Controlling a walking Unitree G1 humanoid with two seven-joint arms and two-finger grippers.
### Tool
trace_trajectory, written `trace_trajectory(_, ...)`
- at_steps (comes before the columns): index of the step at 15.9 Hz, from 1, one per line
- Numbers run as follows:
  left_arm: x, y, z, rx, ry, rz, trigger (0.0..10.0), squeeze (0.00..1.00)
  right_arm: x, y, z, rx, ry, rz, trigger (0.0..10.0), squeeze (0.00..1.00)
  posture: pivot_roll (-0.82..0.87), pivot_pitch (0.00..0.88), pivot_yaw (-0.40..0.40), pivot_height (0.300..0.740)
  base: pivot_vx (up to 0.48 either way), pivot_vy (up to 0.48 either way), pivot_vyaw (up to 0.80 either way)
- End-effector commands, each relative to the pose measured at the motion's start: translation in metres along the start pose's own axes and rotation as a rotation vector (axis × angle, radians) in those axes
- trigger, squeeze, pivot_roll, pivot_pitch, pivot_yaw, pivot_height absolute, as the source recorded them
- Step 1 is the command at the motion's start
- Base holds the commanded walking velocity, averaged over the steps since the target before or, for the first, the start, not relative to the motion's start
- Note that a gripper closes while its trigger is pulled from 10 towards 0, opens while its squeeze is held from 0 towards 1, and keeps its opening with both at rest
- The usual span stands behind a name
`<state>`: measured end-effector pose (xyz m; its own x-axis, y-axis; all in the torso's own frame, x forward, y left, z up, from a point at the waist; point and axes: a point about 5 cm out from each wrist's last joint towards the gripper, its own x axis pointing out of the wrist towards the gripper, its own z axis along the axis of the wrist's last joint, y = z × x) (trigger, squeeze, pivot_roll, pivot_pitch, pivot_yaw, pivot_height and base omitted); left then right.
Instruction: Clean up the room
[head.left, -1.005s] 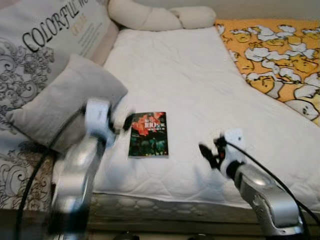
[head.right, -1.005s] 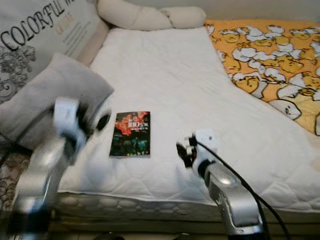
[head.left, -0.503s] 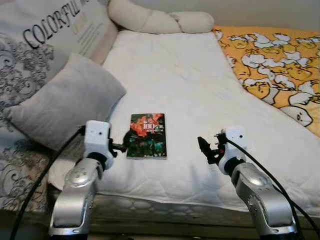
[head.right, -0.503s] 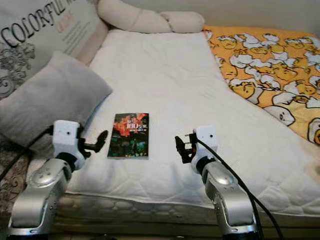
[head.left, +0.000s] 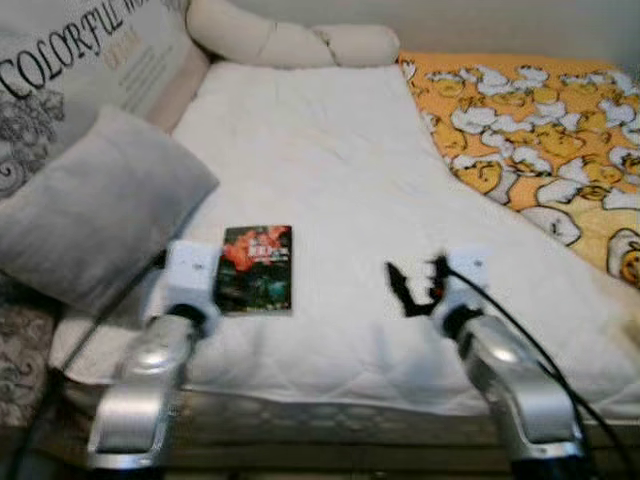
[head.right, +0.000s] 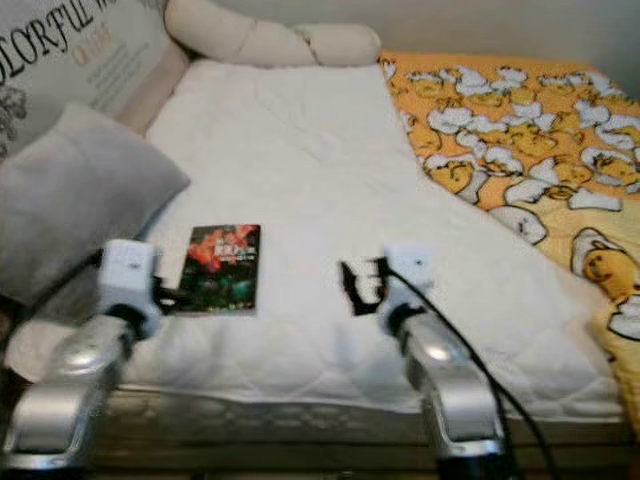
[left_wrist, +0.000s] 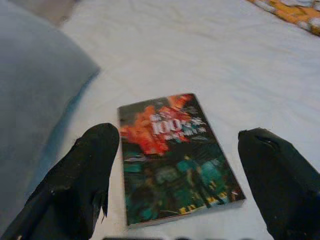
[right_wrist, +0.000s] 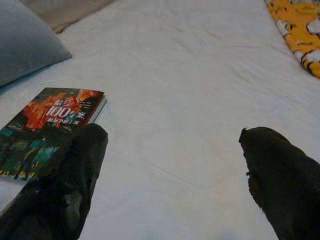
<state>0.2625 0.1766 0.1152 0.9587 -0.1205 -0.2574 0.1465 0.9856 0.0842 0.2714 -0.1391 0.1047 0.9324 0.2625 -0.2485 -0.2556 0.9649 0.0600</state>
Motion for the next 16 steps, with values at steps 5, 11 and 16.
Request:
trace_trajectory(5,0.0004,-0.0033,0.0026,0.007,-0.009,-0.021,10.0,0.3,0.0021,-0.0069,-0.0008,-0.017,0.021,-0.039,10.0,0.95,-0.11,0.0,0.013,0.74,0.0,-0.337,0.0)
trace_trajectory(11,0.0033,0.002,0.0041,0.007,-0.015,0.0,10.0,0.31,0.0075,-0.0077,0.0002,-0.027,0.026,-0.055,10.0,0.95,-0.11,0.0,0.025,0.74,0.0,-0.323,0.0)
trace_trajectory(16,0.0047,0.0042,0.0059,0.029,-0.021,-0.001,10.0,0.3,0.0098,-0.0079,-0.0028,-0.03,0.041,-0.064,10.0,0.95,-0.1,0.0,0.019,0.74,0.0,-0.284,0.0)
